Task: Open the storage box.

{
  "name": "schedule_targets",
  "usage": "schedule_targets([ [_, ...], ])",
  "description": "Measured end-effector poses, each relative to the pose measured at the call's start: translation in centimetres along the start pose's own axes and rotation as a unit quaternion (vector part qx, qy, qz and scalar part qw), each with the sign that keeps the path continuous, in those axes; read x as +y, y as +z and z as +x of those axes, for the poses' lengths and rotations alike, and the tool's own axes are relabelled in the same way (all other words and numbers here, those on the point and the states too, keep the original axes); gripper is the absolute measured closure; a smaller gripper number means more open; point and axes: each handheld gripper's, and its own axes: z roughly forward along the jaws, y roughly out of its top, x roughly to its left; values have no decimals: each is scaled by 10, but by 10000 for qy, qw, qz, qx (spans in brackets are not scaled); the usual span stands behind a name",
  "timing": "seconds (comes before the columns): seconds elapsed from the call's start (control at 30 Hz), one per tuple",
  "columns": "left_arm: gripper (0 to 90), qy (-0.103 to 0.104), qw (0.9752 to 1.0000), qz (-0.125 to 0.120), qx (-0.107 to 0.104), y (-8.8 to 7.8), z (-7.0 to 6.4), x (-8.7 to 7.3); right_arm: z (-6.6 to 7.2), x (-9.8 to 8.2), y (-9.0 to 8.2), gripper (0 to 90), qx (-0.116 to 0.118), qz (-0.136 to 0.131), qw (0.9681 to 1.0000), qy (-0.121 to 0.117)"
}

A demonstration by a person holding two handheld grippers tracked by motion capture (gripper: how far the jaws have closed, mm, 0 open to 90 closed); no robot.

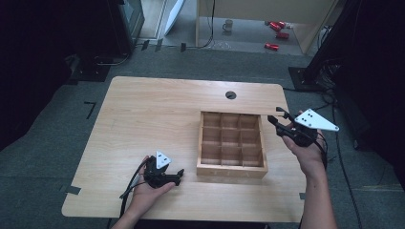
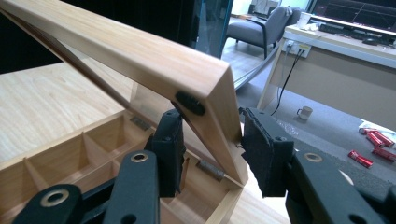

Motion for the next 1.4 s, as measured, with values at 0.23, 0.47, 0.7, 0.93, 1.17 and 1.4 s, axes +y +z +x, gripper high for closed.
schedule_targets([
  [0.23, 148, -18, 10000, -9, -4, 0, 0, 0, -10, 4, 7, 603, 72, -181, 9997, 120],
  [0.47, 148, -15, 10000, -12, -14, 0, 0, 0, -18, 5, 14, 600, 168, -331, 9989, 279],
  [0.7, 149, 4, 10000, -2, -9, 0, 0, 0, -22, 8, 19, 602, 154, -366, 9986, 353],
  [0.93, 149, 20, 10000, 7, -2, 0, 0, 0, -27, 12, 24, 613, 181, -331, 9986, 361],
  [1.17, 150, 22, 10000, 6, 5, 0, 0, 0, -34, 15, 29, 619, 264, -351, 9980, 464],
  [1.4, 150, 17, 10000, 7, 8, 0, 0, 0, -39, 18, 34, 631, 344, -330, 9977, 491],
])
